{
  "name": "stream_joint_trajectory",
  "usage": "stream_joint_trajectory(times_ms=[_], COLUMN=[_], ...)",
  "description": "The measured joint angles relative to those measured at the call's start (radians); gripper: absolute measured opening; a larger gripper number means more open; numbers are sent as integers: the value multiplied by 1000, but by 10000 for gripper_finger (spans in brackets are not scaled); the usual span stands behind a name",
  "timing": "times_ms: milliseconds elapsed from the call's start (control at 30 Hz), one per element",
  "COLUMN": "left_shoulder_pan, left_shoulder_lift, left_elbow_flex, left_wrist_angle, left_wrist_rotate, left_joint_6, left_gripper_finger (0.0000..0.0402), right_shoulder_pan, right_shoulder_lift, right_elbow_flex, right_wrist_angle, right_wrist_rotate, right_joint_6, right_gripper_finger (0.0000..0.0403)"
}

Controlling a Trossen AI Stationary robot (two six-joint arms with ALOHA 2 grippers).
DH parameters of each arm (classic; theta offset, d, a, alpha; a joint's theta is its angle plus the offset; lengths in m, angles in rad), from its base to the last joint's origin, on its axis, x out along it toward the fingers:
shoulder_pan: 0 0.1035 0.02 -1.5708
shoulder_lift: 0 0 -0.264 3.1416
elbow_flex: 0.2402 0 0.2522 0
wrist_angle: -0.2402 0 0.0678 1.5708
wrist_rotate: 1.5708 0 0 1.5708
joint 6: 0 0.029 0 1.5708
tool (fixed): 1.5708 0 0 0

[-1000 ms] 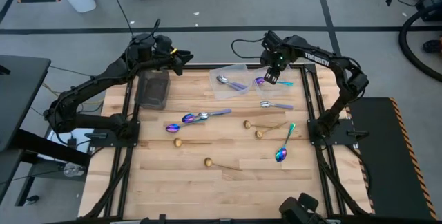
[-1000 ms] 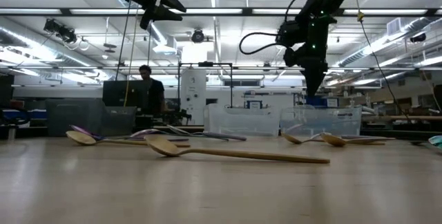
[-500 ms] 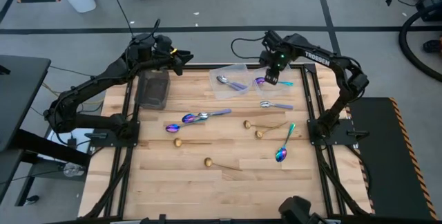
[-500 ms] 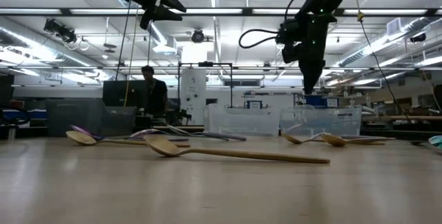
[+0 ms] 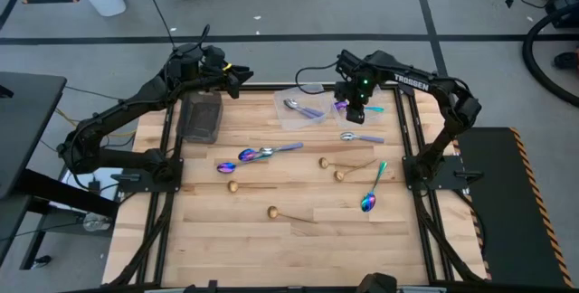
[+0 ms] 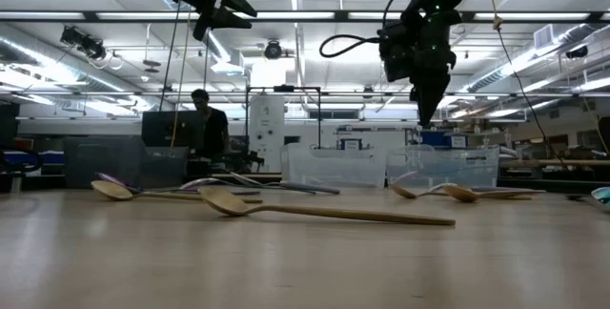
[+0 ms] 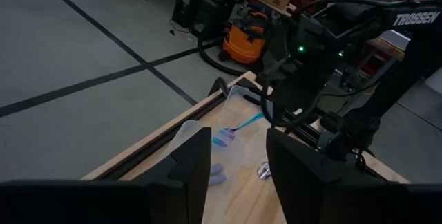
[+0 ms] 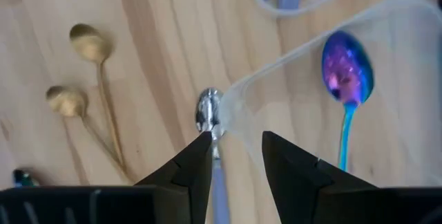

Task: Sort silverware by color (type)
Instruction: Put the purple spoon into the left transparent bin

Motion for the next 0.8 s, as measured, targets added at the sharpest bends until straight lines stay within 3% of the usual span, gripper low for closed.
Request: stream_joint_trajectory(times_ms=[200, 633, 800], left_shoulder_pan=[0, 0, 14], left_shoulder_lift=[0, 0, 1], left_elbow_flex=[0, 0, 0], left_wrist_angle=[0, 0, -100], left_wrist_rotate=[0, 0, -124], left_joint_6=[0, 0, 135], left_gripper_finger=[148, 148, 148], right_shoulder_pan=[5, 2, 2], right_shoulder_lift=[0, 0, 0], right_elbow_flex=[0, 0, 0], right_wrist_angle=[101, 77, 115], right_wrist_rotate=[34, -13, -17], right_joint_6=[3, -3, -3], right_gripper_finger=[137, 137, 137])
